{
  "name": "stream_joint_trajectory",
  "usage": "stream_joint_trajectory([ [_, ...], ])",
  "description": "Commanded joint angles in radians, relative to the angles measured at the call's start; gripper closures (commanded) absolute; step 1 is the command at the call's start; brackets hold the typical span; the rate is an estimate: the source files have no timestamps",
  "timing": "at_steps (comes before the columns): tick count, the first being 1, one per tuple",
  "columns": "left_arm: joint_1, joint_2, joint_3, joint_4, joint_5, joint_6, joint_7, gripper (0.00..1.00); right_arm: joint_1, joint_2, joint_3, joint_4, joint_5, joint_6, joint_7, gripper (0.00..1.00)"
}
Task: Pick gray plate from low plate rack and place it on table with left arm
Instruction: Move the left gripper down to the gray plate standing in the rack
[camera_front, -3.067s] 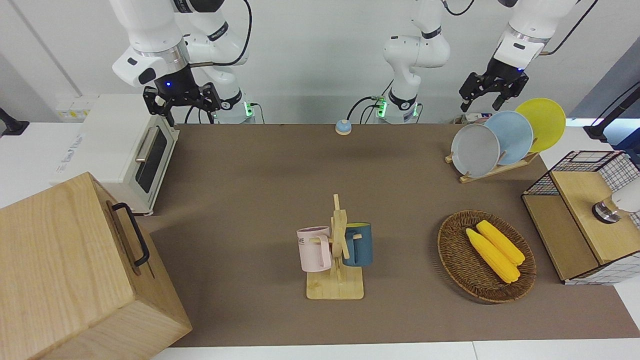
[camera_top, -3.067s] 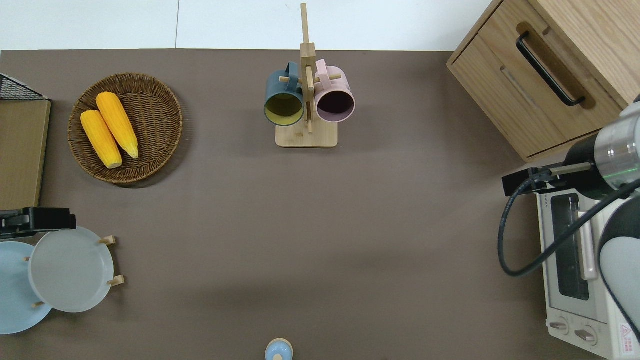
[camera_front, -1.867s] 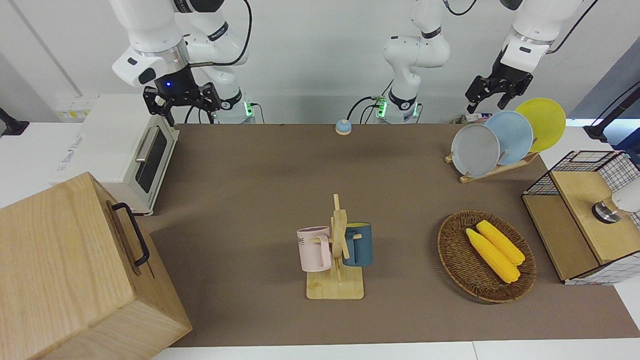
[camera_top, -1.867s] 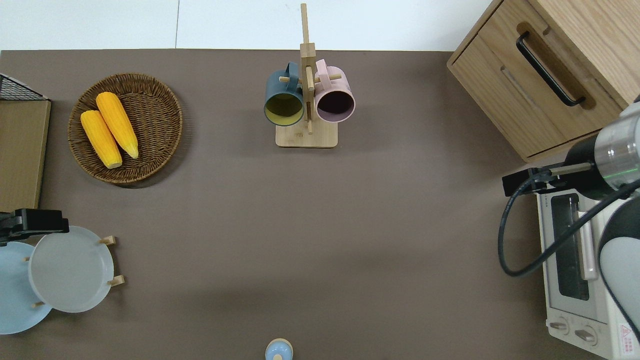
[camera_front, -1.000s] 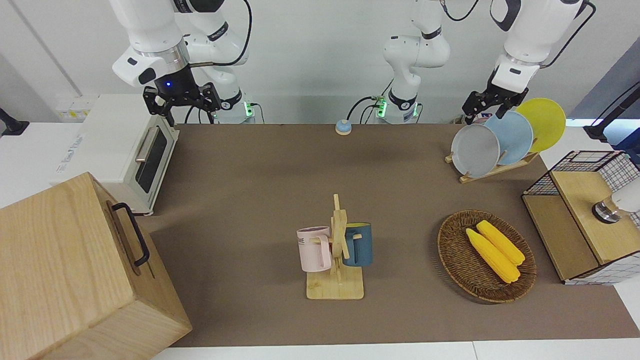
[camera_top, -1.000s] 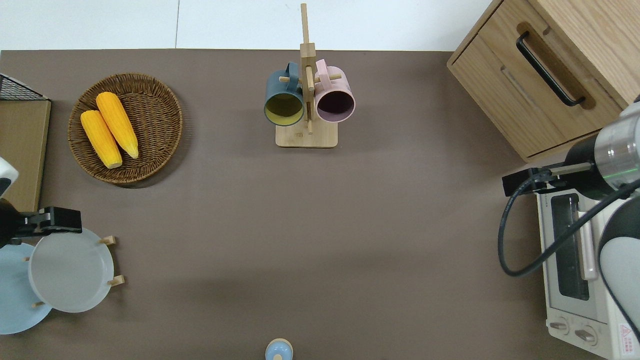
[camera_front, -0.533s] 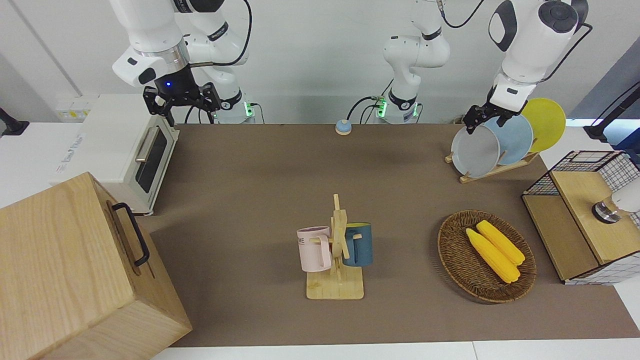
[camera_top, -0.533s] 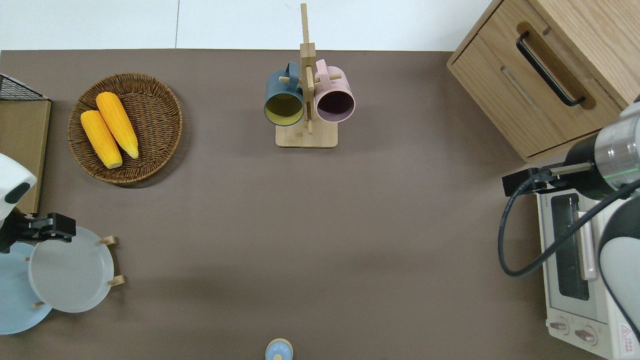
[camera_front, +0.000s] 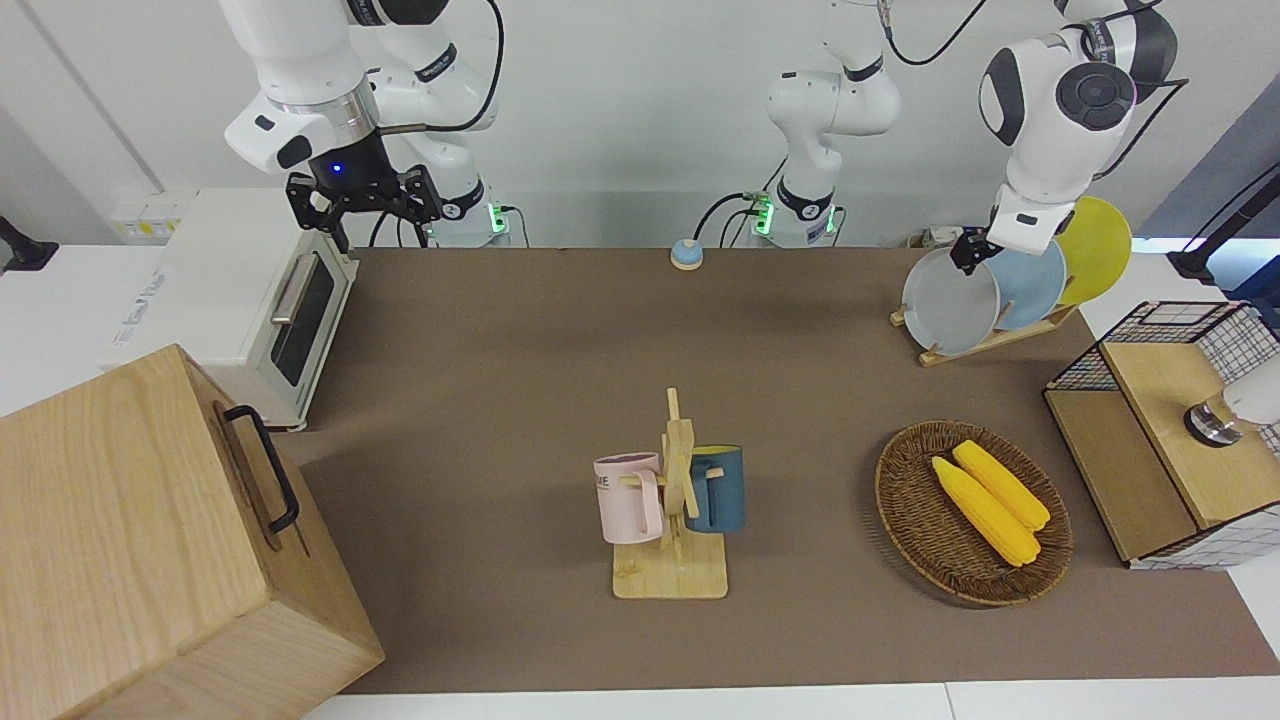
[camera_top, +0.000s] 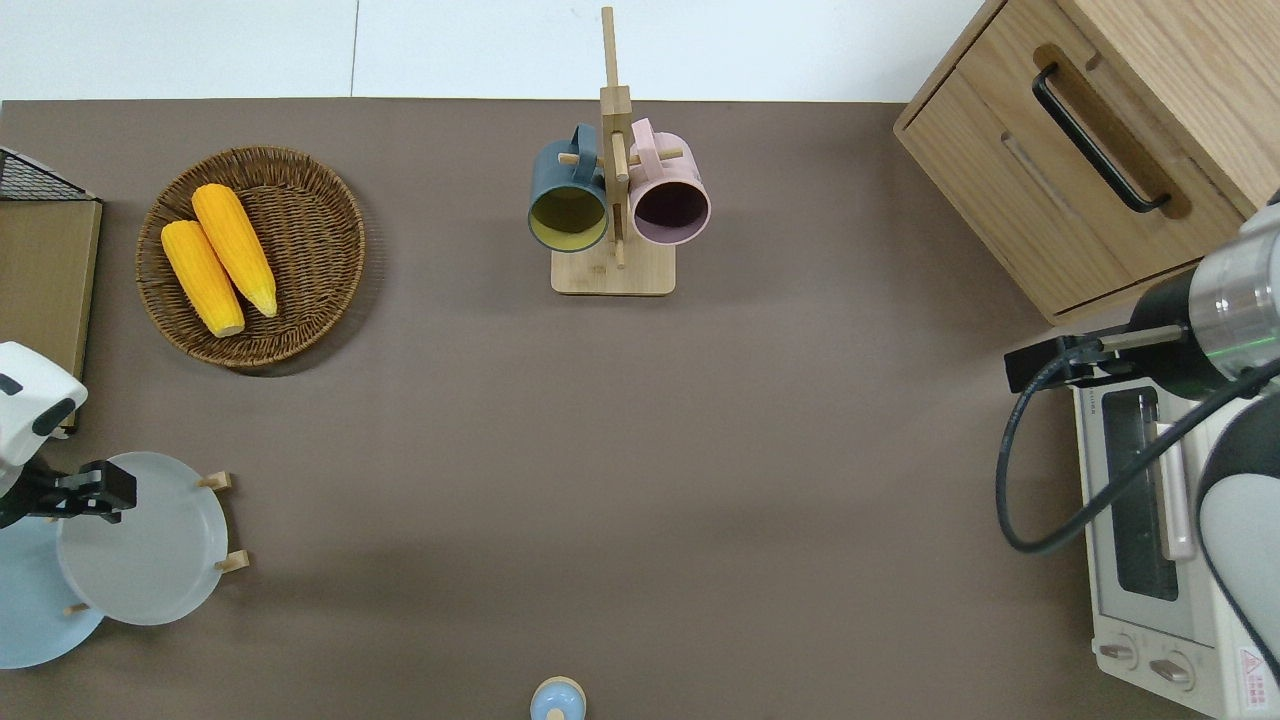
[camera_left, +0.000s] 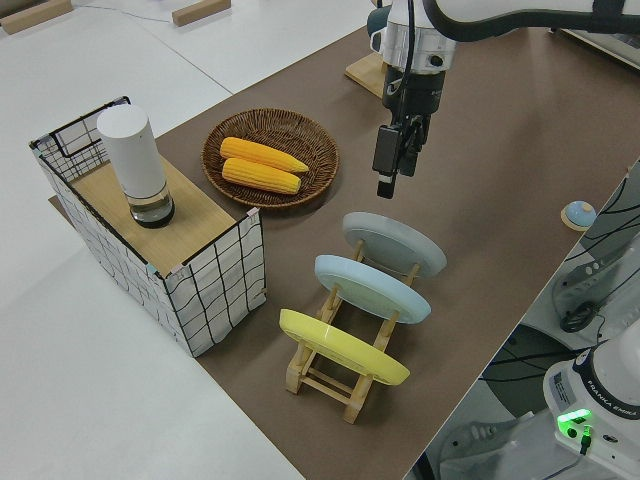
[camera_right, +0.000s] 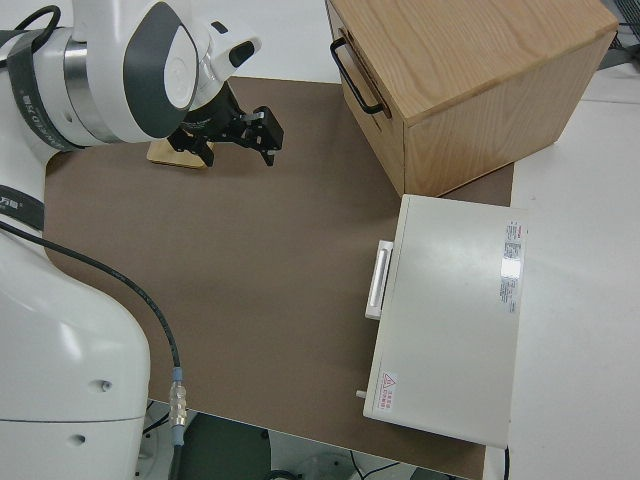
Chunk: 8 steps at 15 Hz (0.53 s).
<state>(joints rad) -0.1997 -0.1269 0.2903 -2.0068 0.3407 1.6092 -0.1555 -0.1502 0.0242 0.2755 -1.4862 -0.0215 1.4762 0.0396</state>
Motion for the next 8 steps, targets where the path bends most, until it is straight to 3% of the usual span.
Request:
stream_joint_trajectory([
  [1, 0.0, -0.016, 0.033, -0.072, 0.021, 0.018, 0.004, 0.02, -0.019, -0.003, 0.017, 0.009, -0.002, -0.014, 0.013, 0.017],
  [6, 0.002, -0.013, 0.064, -0.134, 0.021, 0.084, -0.01, 0.03, -0.019, -0.001, 0.017, 0.009, -0.002, -0.014, 0.013, 0.017],
  [8, 0.002, -0.011, 0.072, -0.148, 0.014, 0.11, -0.01, 0.17, -0.019, -0.001, 0.017, 0.009, -0.002, -0.014, 0.013, 0.017],
])
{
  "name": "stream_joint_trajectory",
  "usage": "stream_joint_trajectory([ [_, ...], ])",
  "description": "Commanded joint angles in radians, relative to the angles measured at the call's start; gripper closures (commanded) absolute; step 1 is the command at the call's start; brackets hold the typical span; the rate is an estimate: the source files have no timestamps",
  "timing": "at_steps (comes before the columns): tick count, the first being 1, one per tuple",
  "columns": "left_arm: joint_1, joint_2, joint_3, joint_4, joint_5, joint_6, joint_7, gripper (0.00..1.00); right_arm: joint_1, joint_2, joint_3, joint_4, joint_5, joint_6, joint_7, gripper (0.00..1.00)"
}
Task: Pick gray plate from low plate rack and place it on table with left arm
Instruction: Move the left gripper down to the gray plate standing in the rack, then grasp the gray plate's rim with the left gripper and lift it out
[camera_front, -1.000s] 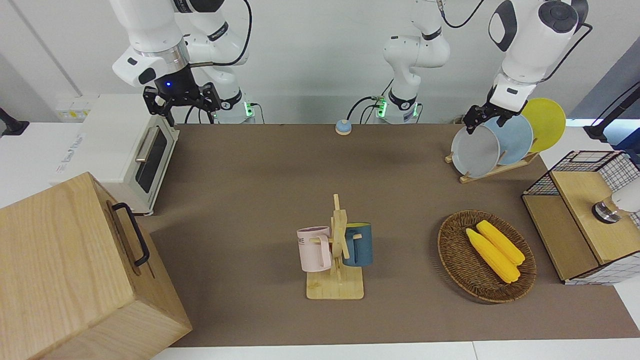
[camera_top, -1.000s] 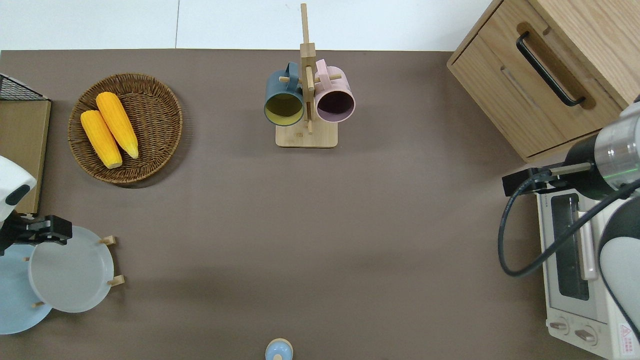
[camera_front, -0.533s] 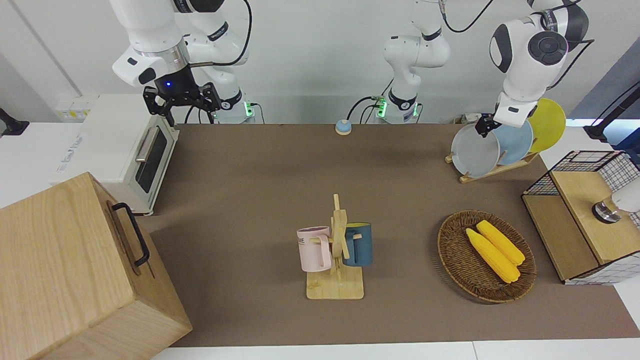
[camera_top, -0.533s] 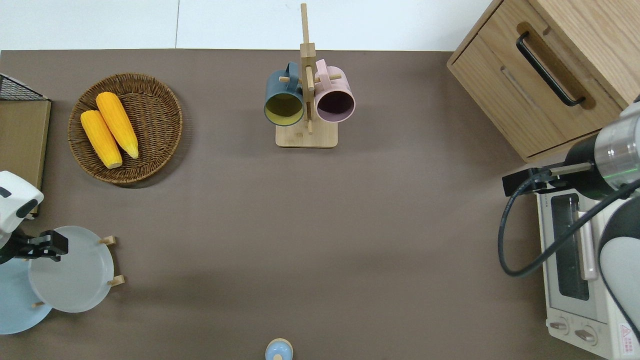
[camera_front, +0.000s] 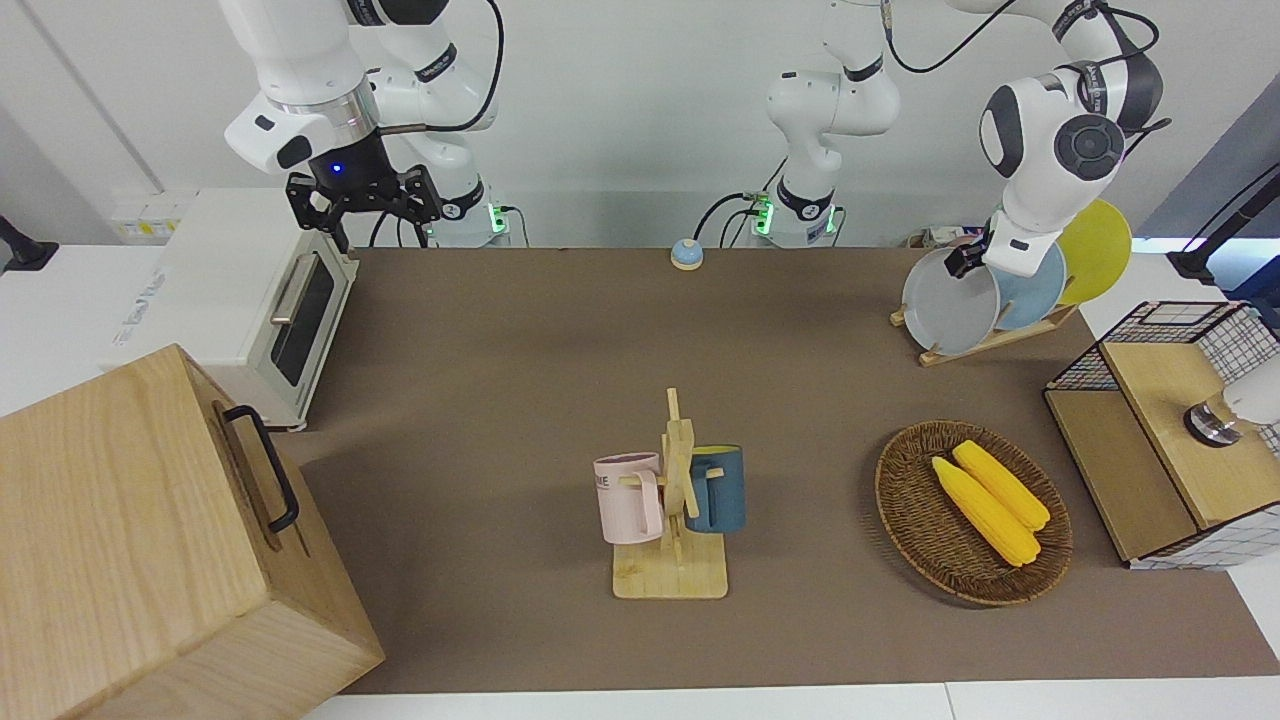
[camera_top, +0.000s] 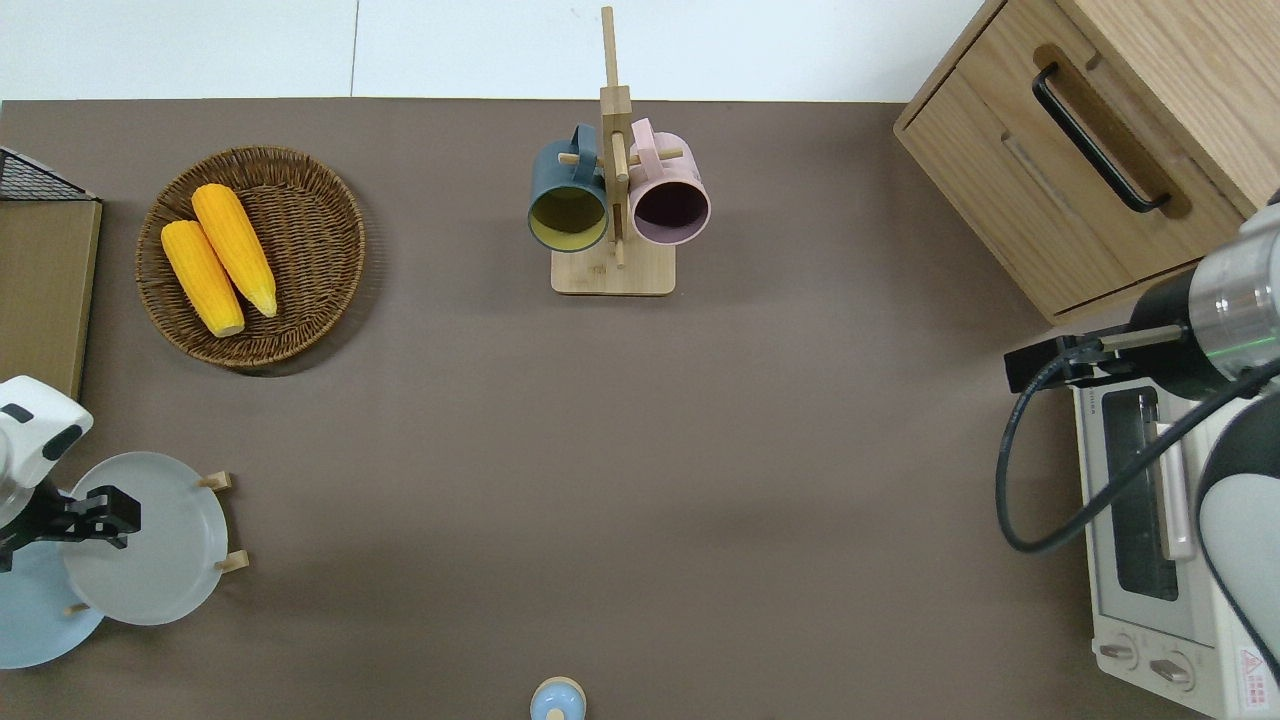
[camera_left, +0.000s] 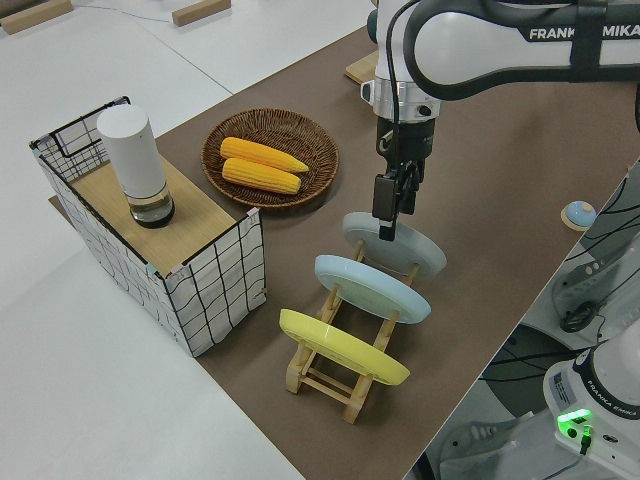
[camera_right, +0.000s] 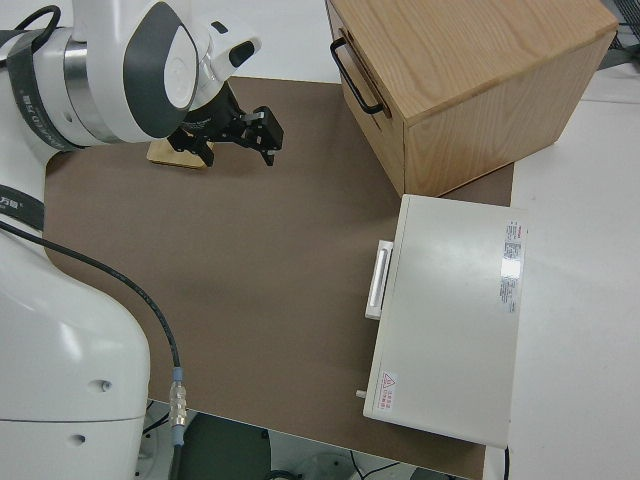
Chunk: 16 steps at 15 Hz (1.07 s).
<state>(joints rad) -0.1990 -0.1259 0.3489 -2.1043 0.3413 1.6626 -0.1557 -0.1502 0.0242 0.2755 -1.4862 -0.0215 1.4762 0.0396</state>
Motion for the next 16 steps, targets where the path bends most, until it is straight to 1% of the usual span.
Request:
stream_joint_trajectory([
  [1, 0.001, -0.009, 0.015, -0.051, 0.013, 0.057, -0.01, 0.36, -0.019, -0.001, 0.017, 0.009, -0.002, -0.014, 0.013, 0.017],
  [2, 0.0, -0.003, 0.013, -0.048, 0.013, 0.057, -0.011, 0.57, -0.019, -0.001, 0.017, 0.009, -0.002, -0.014, 0.013, 0.017],
  [3, -0.002, 0.0, 0.013, -0.045, 0.013, 0.057, -0.01, 0.71, -0.019, -0.001, 0.017, 0.009, -0.002, -0.014, 0.013, 0.017],
  [4, -0.002, 0.003, 0.012, -0.039, 0.012, 0.057, -0.01, 0.87, -0.02, -0.003, 0.017, 0.009, -0.002, -0.014, 0.013, 0.017],
  [5, -0.002, 0.005, 0.009, -0.037, 0.012, 0.055, -0.01, 0.97, -0.02, -0.001, 0.017, 0.009, -0.002, -0.014, 0.013, 0.017],
  [7, -0.003, 0.003, 0.004, -0.034, 0.012, 0.052, -0.012, 0.98, -0.019, -0.003, 0.017, 0.009, -0.002, -0.013, 0.013, 0.017],
  [9, -0.005, 0.003, 0.002, -0.016, 0.012, 0.043, -0.012, 1.0, -0.019, -0.001, 0.017, 0.009, -0.002, -0.014, 0.013, 0.017],
  [11, -0.005, 0.003, 0.002, 0.007, 0.013, 0.031, -0.012, 1.0, -0.019, -0.001, 0.017, 0.009, -0.002, -0.014, 0.013, 0.017],
  [13, -0.006, 0.003, 0.002, 0.059, 0.015, -0.004, -0.01, 1.0, -0.02, -0.001, 0.017, 0.009, -0.002, -0.013, 0.013, 0.017],
  [16, -0.01, -0.001, -0.004, 0.105, 0.013, -0.058, -0.01, 1.0, -0.019, -0.003, 0.016, 0.009, -0.002, -0.014, 0.013, 0.017],
])
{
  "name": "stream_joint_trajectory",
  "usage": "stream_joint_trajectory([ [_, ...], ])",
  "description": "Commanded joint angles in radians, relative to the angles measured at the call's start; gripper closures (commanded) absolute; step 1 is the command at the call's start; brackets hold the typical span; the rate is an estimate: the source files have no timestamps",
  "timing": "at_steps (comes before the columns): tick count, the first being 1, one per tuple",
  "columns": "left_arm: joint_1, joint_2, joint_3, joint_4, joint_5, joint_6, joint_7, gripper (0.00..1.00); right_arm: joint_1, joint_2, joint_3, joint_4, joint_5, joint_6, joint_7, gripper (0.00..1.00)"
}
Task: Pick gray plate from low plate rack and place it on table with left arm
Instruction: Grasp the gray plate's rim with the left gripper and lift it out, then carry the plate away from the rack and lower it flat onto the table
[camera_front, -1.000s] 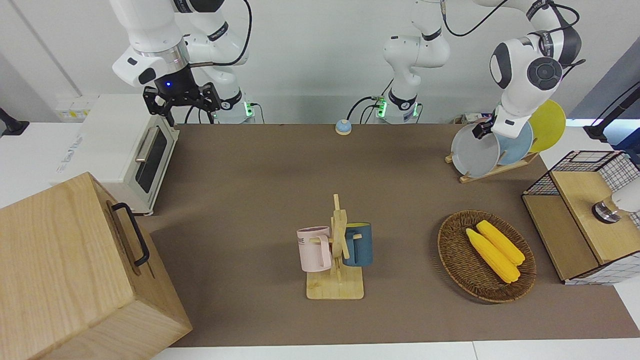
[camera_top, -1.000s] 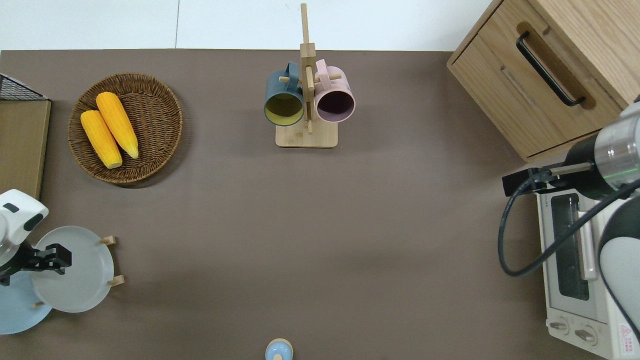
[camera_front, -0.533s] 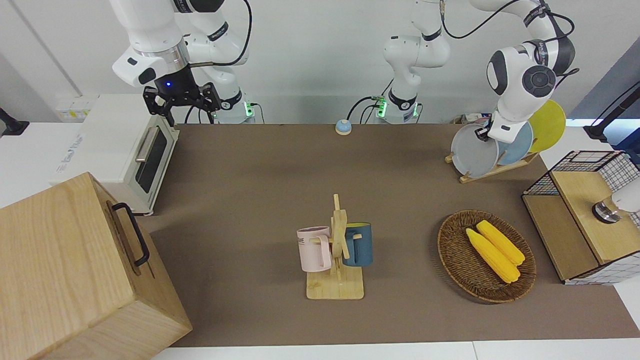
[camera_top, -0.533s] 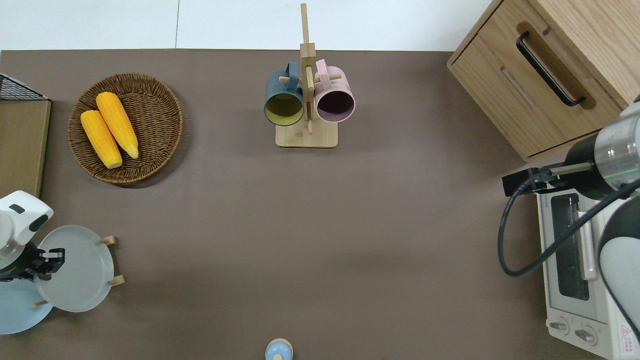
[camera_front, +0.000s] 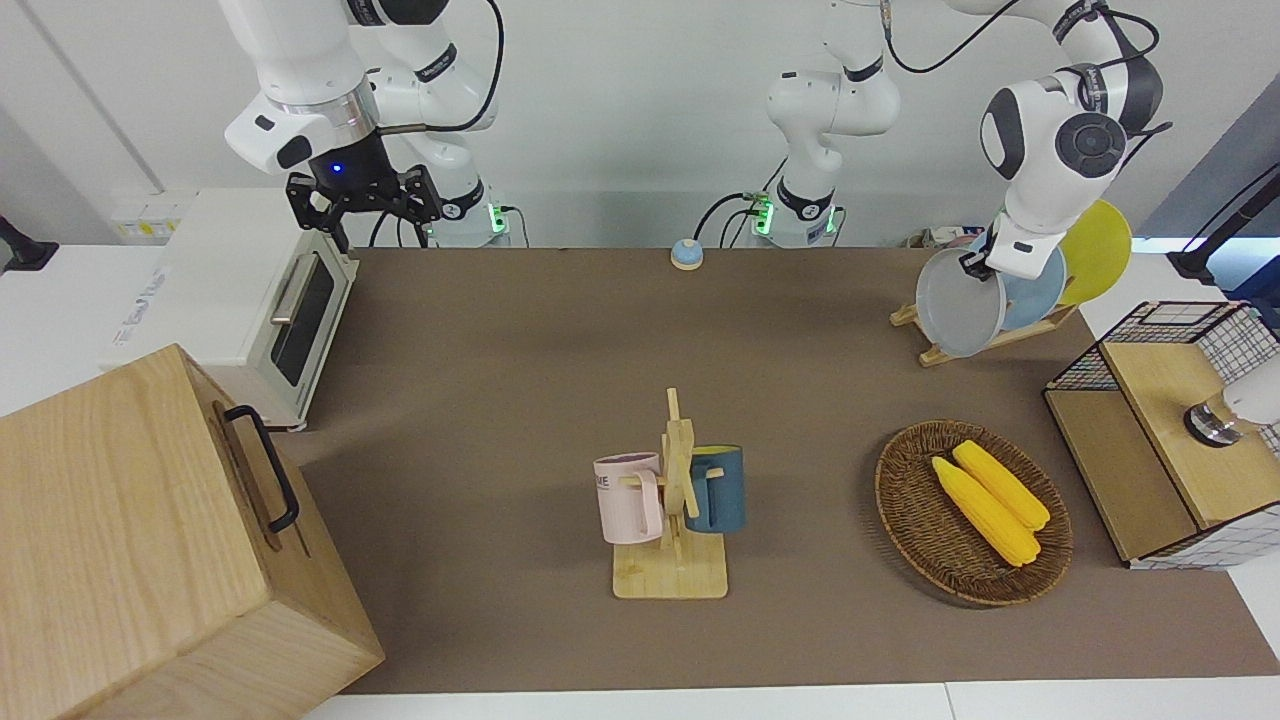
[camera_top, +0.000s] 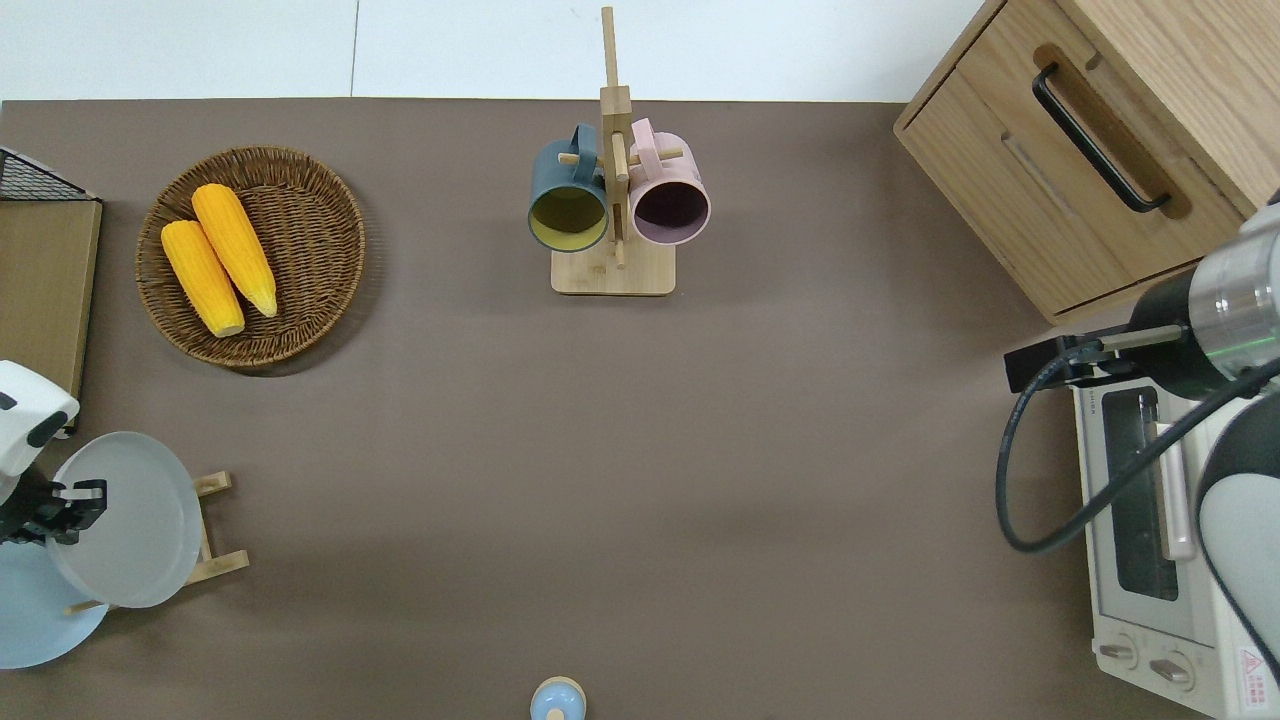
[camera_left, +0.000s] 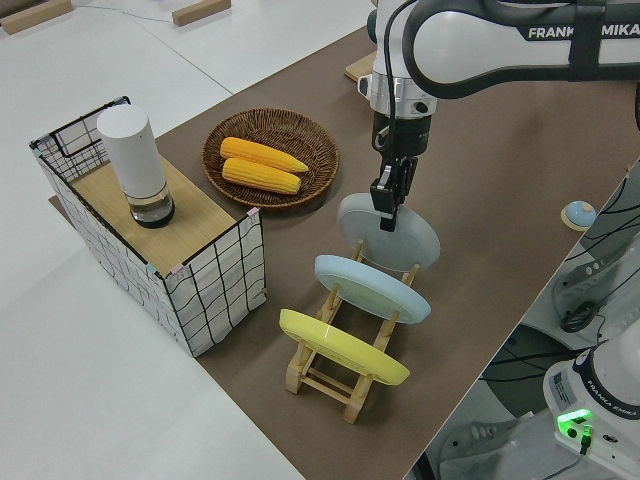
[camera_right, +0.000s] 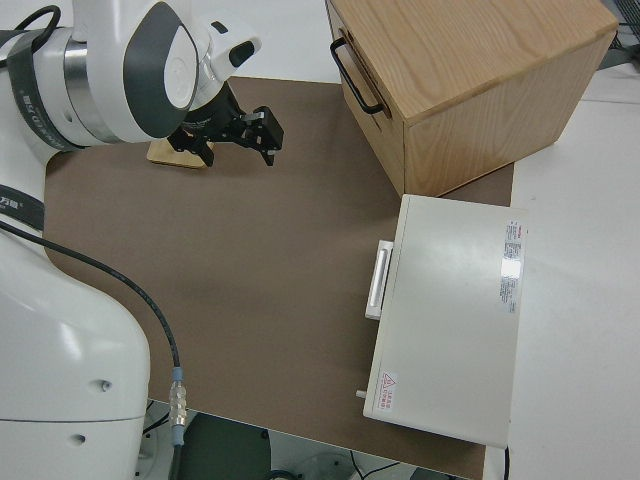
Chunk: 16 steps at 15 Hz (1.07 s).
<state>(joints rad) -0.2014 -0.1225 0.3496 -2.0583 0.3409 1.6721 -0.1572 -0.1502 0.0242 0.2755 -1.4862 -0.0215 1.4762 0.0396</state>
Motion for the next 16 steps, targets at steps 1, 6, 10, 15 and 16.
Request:
stream_joint_trajectory([
  [1, -0.007, -0.006, -0.011, 0.079, 0.012, -0.09, -0.008, 1.0, -0.019, -0.003, 0.017, 0.009, -0.002, -0.014, 0.013, 0.017],
  [6, -0.007, -0.009, -0.037, 0.165, 0.009, -0.182, -0.007, 1.0, -0.019, -0.003, 0.017, 0.009, -0.002, -0.013, 0.013, 0.017],
  [10, -0.006, -0.017, -0.035, 0.165, -0.179, -0.196, -0.007, 1.0, -0.019, -0.003, 0.017, 0.009, -0.002, -0.014, 0.013, 0.017],
  [15, -0.007, -0.014, -0.043, 0.152, -0.374, -0.209, -0.002, 1.0, -0.019, -0.001, 0.017, 0.009, -0.002, -0.014, 0.013, 0.017],
  [16, -0.009, -0.009, -0.049, 0.142, -0.405, -0.198, 0.002, 1.0, -0.019, -0.003, 0.016, 0.009, -0.002, -0.014, 0.013, 0.017],
])
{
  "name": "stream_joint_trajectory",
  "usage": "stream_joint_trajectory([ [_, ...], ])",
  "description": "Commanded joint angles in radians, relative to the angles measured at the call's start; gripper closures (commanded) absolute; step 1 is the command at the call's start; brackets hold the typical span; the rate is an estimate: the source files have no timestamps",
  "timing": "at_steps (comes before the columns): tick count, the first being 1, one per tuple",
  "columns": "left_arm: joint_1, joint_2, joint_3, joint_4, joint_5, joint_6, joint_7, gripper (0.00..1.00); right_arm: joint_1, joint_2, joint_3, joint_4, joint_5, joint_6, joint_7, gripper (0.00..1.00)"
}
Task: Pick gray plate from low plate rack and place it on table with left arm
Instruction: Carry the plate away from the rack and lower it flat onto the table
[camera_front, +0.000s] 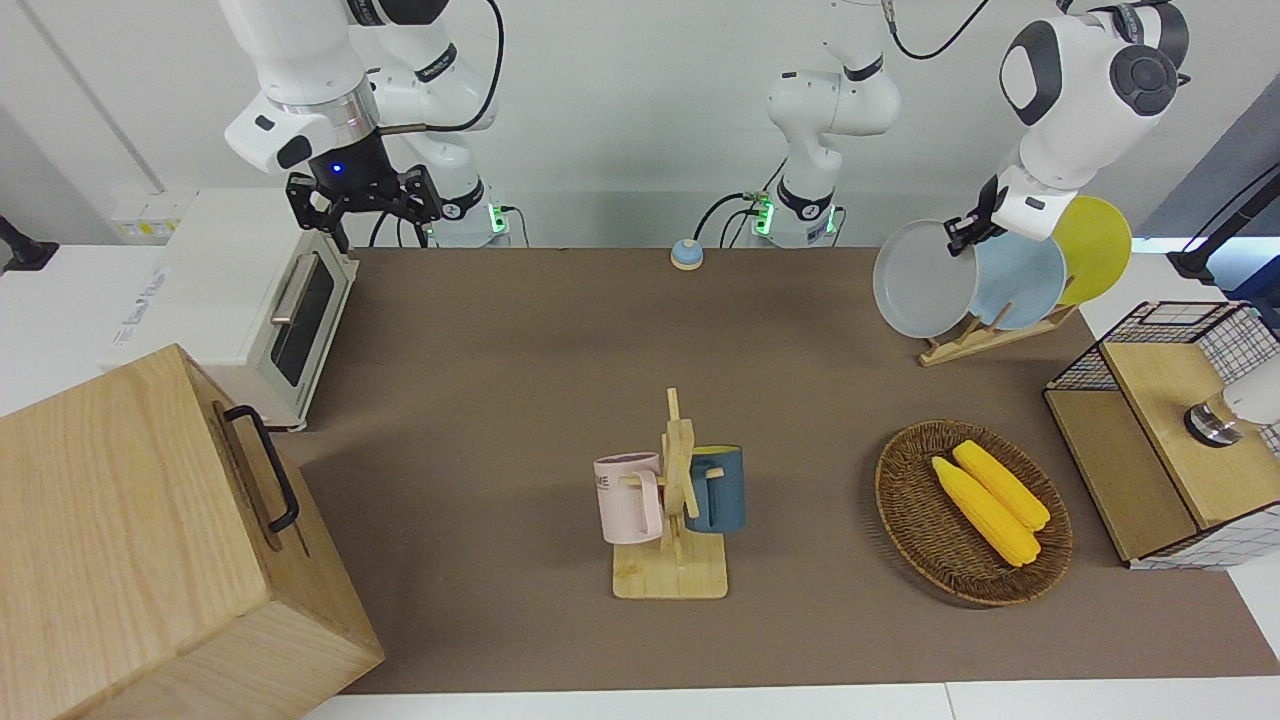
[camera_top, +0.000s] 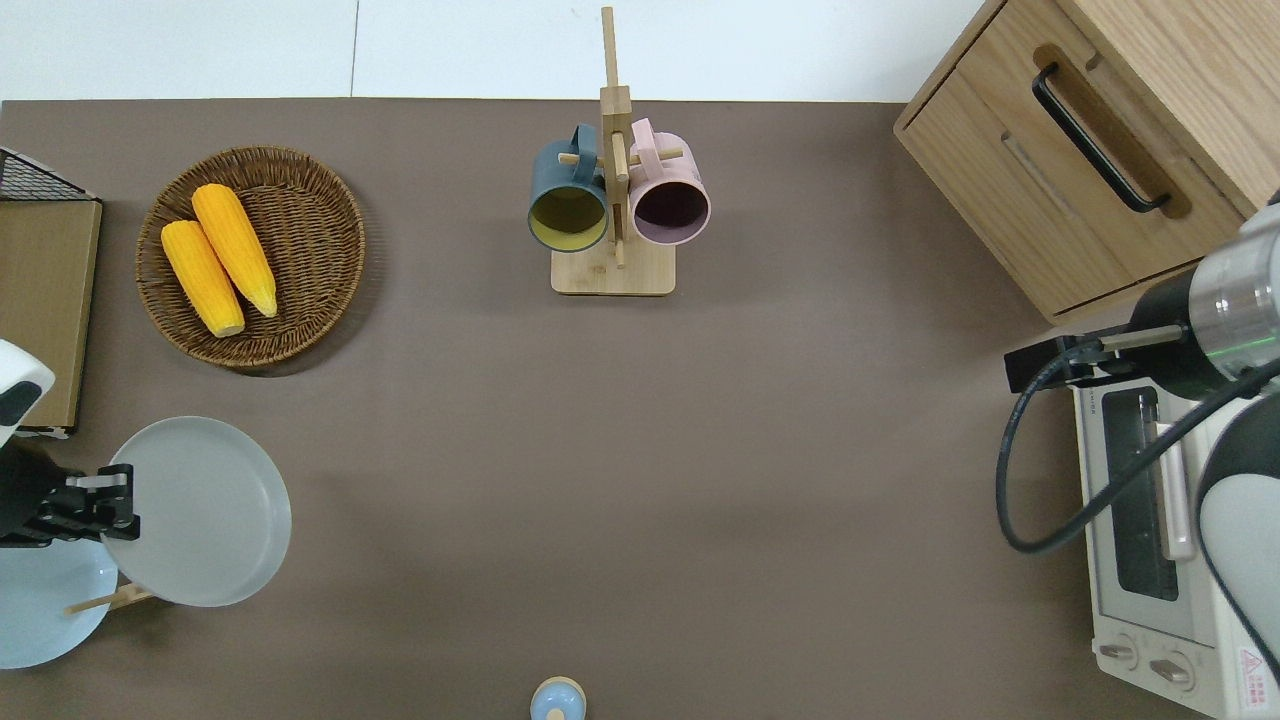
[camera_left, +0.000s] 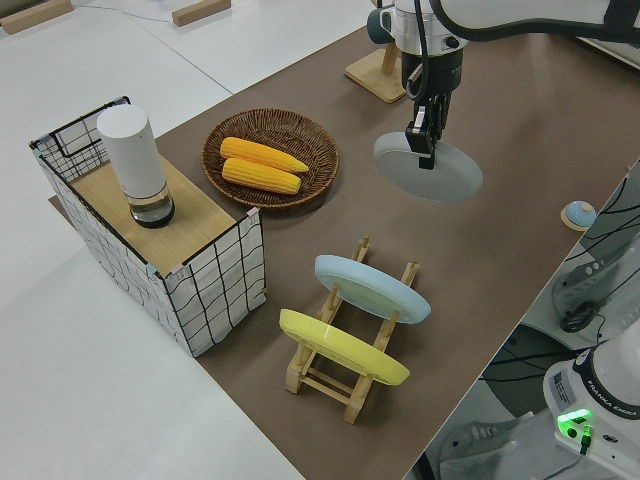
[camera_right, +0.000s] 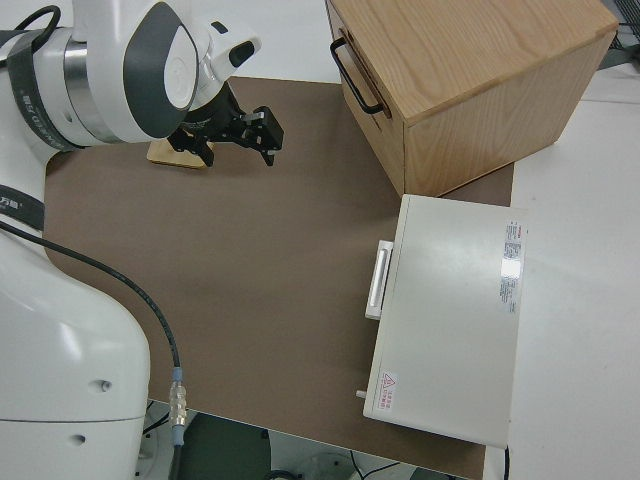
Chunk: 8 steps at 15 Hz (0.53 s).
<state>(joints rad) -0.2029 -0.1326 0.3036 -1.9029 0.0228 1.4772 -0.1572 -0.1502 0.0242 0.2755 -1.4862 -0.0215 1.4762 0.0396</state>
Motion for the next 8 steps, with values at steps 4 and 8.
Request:
stream_joint_trajectory([
  [4, -0.007, 0.022, -0.082, -0.082, -0.156, 0.077, 0.001, 1.0, -0.019, -0.001, 0.017, 0.009, -0.002, -0.014, 0.013, 0.017],
  [8, -0.007, 0.06, -0.116, -0.116, -0.158, 0.143, -0.005, 1.0, -0.019, -0.003, 0.017, 0.009, -0.002, -0.013, 0.013, 0.017],
])
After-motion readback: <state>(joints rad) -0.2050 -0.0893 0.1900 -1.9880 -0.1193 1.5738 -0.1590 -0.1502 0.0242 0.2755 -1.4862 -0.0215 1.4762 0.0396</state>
